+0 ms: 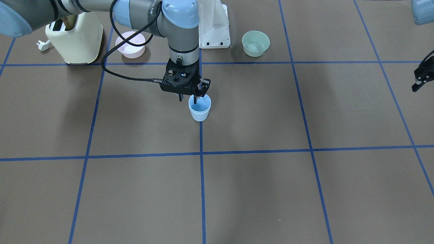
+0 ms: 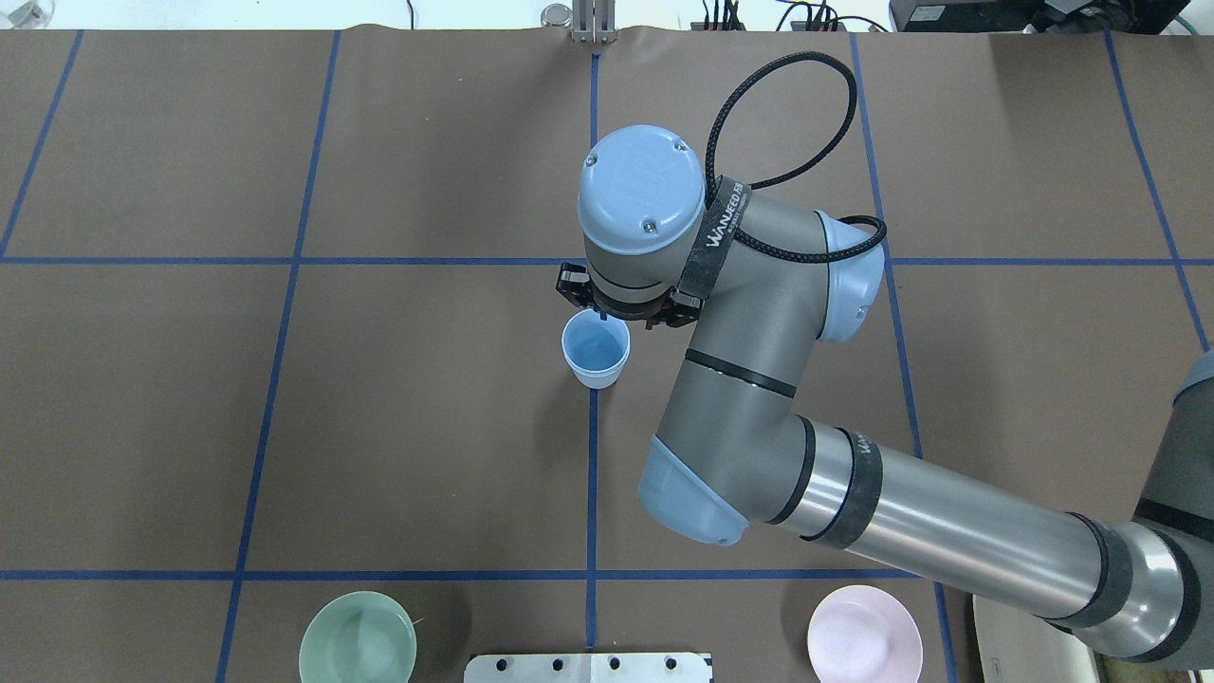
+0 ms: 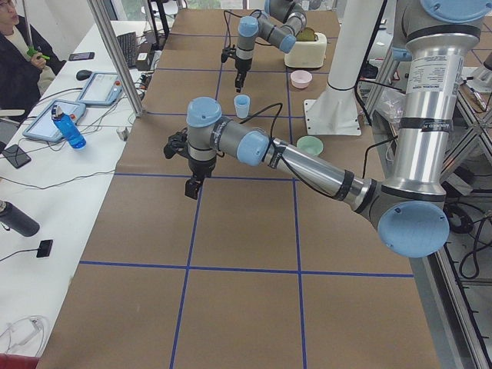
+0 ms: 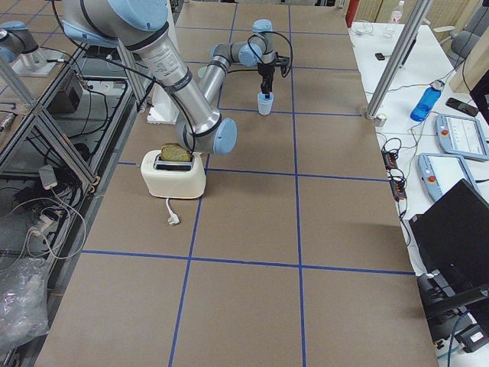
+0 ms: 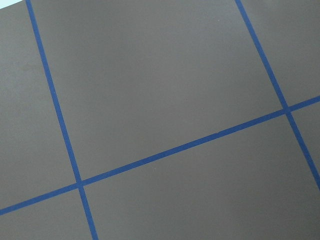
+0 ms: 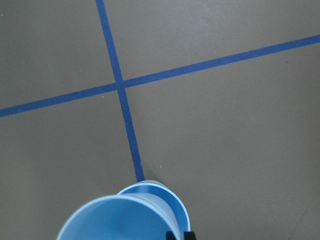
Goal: Stack blue cups with both arms
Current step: 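Open the right gripper and raise it away from the stacked cups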
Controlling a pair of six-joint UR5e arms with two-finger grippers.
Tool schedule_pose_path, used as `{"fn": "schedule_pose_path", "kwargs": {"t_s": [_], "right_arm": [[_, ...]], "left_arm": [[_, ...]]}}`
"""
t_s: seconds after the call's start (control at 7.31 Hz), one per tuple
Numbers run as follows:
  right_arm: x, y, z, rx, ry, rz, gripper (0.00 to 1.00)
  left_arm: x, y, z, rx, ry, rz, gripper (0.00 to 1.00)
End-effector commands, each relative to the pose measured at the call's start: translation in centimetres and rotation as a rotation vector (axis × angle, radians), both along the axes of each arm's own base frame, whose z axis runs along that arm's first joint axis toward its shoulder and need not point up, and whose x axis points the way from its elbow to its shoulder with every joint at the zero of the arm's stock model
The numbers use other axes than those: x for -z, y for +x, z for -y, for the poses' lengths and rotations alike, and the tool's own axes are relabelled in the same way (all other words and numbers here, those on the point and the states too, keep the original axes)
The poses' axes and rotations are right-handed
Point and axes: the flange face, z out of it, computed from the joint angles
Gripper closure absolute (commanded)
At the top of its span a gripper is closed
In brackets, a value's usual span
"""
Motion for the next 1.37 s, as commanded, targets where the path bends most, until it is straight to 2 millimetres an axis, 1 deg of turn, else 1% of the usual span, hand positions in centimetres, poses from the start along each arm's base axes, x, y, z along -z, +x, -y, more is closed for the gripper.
{"fn": "schedule_pose_path", "kwargs": {"t_s": [0.0, 0.14, 0.27, 0.41, 0.55, 0.68, 0.82, 0.96, 1.09, 1.23], "right_arm": [[-2.0, 12.3, 6.8, 0.047, 0.043, 0.049, 0.00], [-7.0, 21.4, 9.6, 0.103, 0.112, 0.033, 0.00], [-11.6, 29.3, 11.9, 0.120, 0.149, -0.002, 0.00], [-15.6, 36.2, 13.0, 0.128, 0.166, -0.022, 0.00], [-20.5, 41.6, 12.9, 0.195, 0.202, -0.048, 0.00], [-23.2, 44.8, 13.6, 0.210, 0.203, -0.075, 0.00], [-27.1, 48.1, 14.9, 0.225, 0.176, -0.080, 0.00], [-31.2, 49.8, 15.0, 0.299, 0.186, -0.101, 0.00], [-33.9, 52.2, 15.5, 0.294, 0.158, -0.106, 0.00], [-34.8, 52.5, 15.4, 0.289, 0.140, -0.107, 0.00]], "left_arm": [[-0.7, 0.0, 0.1, -0.006, -0.007, 0.003, 0.02], [-1.5, -0.5, 0.3, -0.033, 0.014, 0.015, 0.02], [-3.2, -2.8, 0.8, -0.027, 0.015, 0.030, 0.02], [-4.4, -4.4, 1.1, -0.025, 0.005, 0.009, 0.02], [-5.1, -5.2, 1.4, -0.034, -0.006, -0.051, 0.02], [-5.0, -6.0, 1.4, -0.020, -0.004, -0.055, 0.02], [-5.6, -7.5, 1.5, 0.008, -0.016, -0.056, 0.02], [-5.9, -8.1, 1.8, 0.014, -0.020, -0.055, 0.02], [-7.3, -9.3, 1.9, 0.003, -0.009, -0.046, 0.02], [-7.8, -9.9, 2.6, -0.009, 0.000, -0.039, 0.02]]}}
